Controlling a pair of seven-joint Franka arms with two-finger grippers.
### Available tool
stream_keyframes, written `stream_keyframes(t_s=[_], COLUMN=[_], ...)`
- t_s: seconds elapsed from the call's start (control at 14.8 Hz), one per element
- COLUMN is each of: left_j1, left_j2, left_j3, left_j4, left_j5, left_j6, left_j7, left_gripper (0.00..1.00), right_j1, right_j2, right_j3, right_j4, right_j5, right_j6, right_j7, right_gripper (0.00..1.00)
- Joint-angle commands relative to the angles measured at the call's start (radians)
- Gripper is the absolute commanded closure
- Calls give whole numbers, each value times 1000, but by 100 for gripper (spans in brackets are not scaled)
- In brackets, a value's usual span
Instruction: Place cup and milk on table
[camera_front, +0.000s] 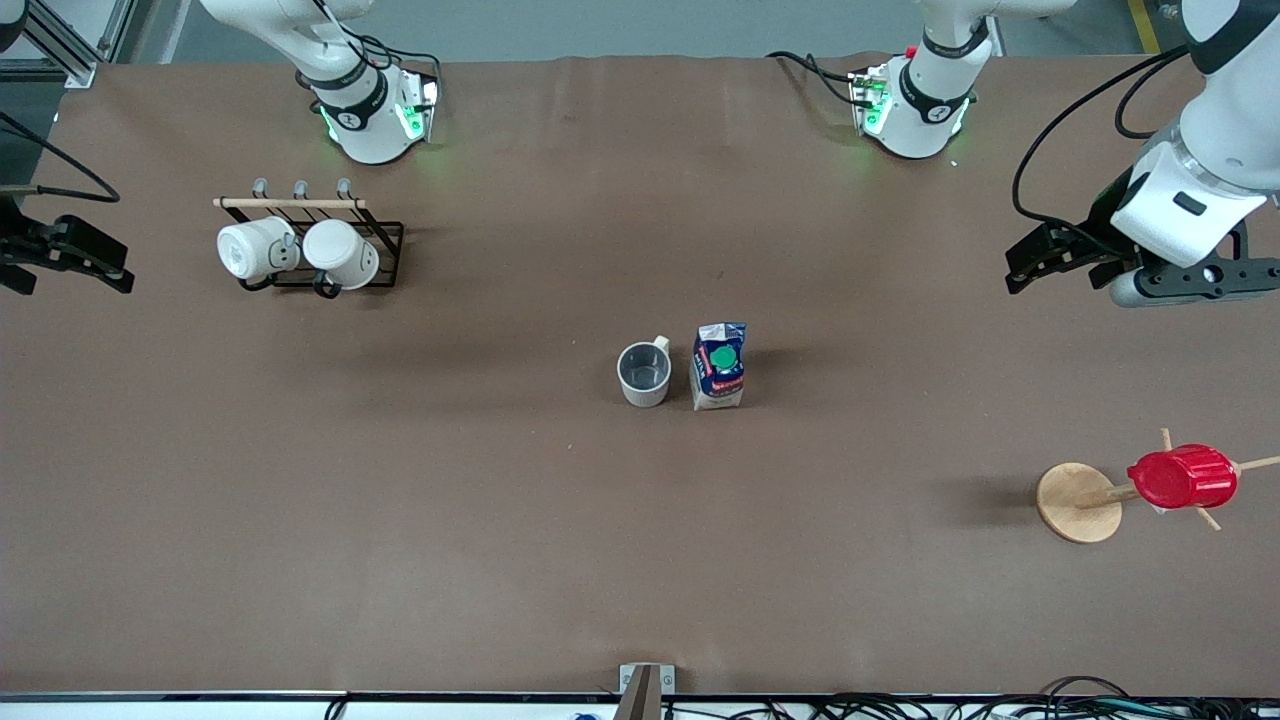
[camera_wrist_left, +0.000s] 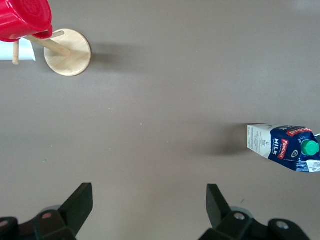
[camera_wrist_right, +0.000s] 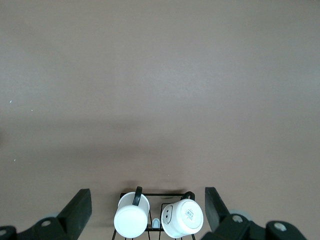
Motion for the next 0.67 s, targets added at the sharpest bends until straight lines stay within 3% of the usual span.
stream_keyframes(t_s=[0.0,0.61], left_j1=[6,50], left_j2=[-3,0], left_j3=[-9,-58], left_j4=[-1,-1], left_j5=[10,10], left_j6=[6,11], left_j7=[-5,-5], left_gripper=[0,0], right_j1=[-8,-6], right_j2=[-4,-6], right_j3=[1,1], right_j4=[1,1], right_j5=[17,17], right_j6=[-7,-7], right_j7=[-4,-3], right_gripper=[0,0])
